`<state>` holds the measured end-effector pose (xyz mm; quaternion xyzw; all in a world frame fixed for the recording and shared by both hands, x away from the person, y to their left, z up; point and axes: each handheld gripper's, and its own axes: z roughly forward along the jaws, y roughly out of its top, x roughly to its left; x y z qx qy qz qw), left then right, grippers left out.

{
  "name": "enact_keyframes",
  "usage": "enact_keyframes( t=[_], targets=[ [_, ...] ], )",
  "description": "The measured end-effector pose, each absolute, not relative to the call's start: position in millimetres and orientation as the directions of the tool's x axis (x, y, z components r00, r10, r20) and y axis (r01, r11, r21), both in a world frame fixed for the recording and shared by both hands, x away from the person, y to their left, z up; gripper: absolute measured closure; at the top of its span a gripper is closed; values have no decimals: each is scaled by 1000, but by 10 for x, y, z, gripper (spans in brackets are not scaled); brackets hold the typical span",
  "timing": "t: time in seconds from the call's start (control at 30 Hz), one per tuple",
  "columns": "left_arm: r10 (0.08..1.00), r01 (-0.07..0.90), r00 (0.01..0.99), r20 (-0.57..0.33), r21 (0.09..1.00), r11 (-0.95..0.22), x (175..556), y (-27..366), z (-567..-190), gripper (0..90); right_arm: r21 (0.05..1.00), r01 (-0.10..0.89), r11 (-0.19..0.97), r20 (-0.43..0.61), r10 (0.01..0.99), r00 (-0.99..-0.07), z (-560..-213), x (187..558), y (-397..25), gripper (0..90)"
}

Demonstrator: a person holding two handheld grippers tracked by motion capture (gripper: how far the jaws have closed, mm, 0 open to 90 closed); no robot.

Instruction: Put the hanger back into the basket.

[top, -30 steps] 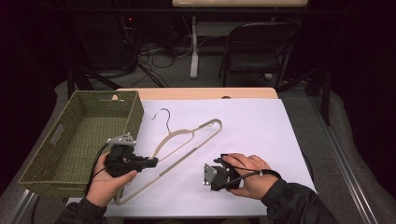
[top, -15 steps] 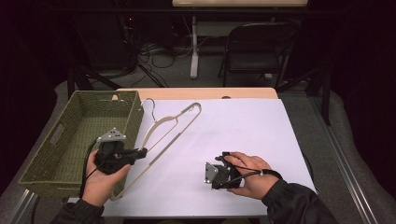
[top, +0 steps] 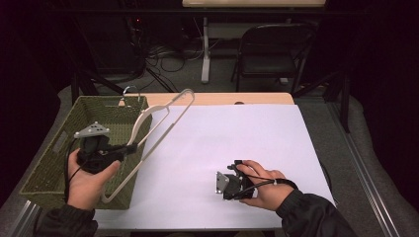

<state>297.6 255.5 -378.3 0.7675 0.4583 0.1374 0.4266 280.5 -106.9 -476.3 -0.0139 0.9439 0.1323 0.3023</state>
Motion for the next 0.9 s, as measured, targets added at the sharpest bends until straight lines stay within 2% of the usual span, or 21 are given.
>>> enact_keyframes(
  t=[0.3,0.9],
  targets=[
    [872,600,455,-182,786,-149,3002,2856,-3694,870,237,-97,967,-571,58,-819,-4778,2802,-1051,428],
    [951,650,261,-166,758,-46,3062,3565,-3787,870,235,-95,967,-573,59,-818,-4795,2809,-1045,428]
  ],
)
